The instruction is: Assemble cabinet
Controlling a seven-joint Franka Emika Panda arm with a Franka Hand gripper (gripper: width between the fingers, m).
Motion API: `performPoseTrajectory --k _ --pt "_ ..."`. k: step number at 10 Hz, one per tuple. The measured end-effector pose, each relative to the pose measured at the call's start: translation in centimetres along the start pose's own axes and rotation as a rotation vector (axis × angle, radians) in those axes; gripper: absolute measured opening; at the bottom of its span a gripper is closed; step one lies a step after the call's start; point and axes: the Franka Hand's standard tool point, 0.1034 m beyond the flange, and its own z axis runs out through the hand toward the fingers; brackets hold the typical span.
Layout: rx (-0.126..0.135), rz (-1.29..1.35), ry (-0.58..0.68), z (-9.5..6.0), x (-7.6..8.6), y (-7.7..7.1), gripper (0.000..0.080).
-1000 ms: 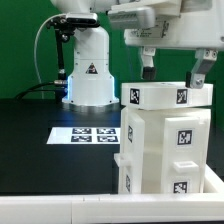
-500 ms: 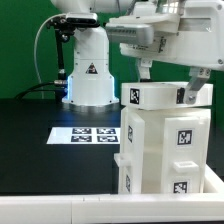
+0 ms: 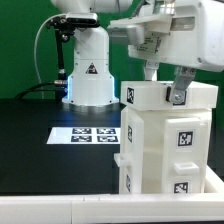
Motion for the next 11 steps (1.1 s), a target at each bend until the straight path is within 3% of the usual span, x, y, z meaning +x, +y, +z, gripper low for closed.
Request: performPoseTrajectory --k 5,7,9,11 --pt "0.012 0.438 -0.007 0.1 -0.8 0.3 0.0557" --pt "0.051 0.701 -0.035 -0.2 0.2 -0.2 0.0557" --pt "0.056 0.857 -0.044 -0.7 1.6 -0.3 0.0557" --pt "0.073 0.983 -0.049 -0.5 1.4 -0.5 0.0557"
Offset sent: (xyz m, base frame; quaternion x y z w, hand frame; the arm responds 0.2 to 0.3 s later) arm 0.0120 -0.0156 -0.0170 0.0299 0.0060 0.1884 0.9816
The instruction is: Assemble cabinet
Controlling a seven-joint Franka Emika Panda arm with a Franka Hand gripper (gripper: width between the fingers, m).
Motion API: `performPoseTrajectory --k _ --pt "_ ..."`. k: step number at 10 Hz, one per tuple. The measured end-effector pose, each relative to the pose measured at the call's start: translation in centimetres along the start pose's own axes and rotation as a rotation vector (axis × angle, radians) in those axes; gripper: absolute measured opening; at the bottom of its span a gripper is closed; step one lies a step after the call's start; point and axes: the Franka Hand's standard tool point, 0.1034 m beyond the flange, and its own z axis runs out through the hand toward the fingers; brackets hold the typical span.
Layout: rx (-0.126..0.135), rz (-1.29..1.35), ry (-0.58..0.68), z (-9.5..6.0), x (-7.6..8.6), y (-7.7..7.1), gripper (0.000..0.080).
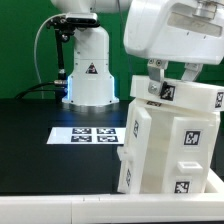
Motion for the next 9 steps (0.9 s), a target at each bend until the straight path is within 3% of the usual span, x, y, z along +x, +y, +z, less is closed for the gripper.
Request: performPoseTrajectory --k 3,4,6,9 --pt "0.008 0.214 -0.001 0.0 0.1 -0.3 0.0557" --pt "0.022 0.288 0.0 0.1 0.0 -0.4 0.0557" --pt "0.124 0.629 -0.014 0.8 -1.1 -0.2 0.0557" --pt "0.176 0.964 -0.038 0.8 -0.8 -0.8 0.0557"
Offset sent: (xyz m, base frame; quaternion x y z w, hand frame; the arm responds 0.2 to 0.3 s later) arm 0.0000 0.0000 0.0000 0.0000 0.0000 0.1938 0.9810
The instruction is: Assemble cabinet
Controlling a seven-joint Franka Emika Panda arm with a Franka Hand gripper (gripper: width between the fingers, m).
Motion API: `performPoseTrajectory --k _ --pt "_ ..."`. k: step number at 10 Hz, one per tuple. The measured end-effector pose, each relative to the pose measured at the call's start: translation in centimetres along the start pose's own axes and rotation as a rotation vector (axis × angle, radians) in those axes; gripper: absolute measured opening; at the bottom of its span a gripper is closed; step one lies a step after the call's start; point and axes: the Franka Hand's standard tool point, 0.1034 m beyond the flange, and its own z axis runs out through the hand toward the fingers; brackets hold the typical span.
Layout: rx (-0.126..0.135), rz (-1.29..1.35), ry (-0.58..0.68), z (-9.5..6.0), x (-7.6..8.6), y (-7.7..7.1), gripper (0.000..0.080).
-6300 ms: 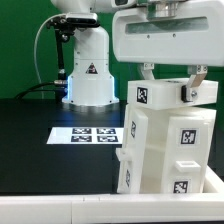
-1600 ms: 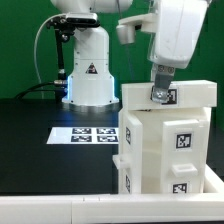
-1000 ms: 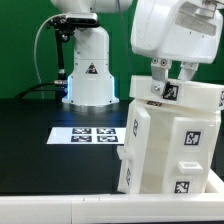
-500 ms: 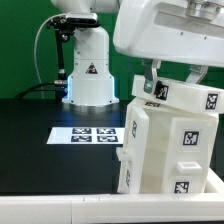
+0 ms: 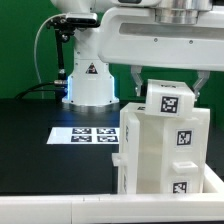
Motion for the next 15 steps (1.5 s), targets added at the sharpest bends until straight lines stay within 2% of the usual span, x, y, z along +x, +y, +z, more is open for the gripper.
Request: performPoseTrajectory --k 4,5,6,7,8,9,11,15 --pt "0.002 0.172 0.001 0.0 -0.1 -0.3 0.0557" --pt "0.016 0.281 -0.003 0.1 -0.1 -0.4 0.0557" --pt "0.041 0.422 -0.007 0.1 0.0 -0.5 0.0557" --pt "0.078 0.595 0.0 0.2 -0.1 -0.6 0.0557" --pt "0.123 0.726 0.015 0.2 -0.1 -0.7 0.0557" --pt "0.181 0.887 0.012 0.2 0.0 -1.0 0.0557" --pt "0.239 1.085 -0.04 0.1 0.3 -1.1 0.0557" --pt "0.248 1.299 -0.073 0.2 0.4 -1.1 0.0557"
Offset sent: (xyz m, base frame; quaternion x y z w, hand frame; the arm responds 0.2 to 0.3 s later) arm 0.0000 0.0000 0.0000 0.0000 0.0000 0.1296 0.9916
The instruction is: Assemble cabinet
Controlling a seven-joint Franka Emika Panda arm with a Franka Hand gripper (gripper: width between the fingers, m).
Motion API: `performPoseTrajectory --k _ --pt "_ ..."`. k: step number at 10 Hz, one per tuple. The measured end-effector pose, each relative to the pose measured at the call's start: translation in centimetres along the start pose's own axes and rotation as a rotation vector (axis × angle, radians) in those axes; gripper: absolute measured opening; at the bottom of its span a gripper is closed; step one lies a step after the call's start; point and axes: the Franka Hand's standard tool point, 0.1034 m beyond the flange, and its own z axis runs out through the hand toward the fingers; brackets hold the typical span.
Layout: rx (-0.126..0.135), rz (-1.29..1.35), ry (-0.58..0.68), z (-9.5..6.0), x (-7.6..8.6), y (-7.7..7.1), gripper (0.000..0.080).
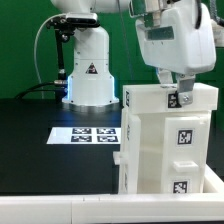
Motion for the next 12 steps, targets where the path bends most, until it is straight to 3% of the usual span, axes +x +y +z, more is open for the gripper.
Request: performPoseTrajectory --k 4,5,7,8,9,11,12 --pt "0.07 0.384 -0.068 0.0 -0.5 -1.0 0.0557" --pt "0.074 0.46 -0.076 0.0 -0.5 -1.1 0.0557" --pt "0.074 0.489 -0.077 -0.1 -0.4 -1.2 0.0557" --pt "0.073 0.479 -0.077 0.0 -0.5 -1.1 0.0626" --pt "0.063 0.381 -0.068 0.0 -0.4 -1.0 0.0765" --pt "0.044 0.185 -0.07 -0.3 -0.2 -0.7 0.0789" --pt "0.014 0.062 -0.083 -0.9 -0.5 -0.3 0.0797"
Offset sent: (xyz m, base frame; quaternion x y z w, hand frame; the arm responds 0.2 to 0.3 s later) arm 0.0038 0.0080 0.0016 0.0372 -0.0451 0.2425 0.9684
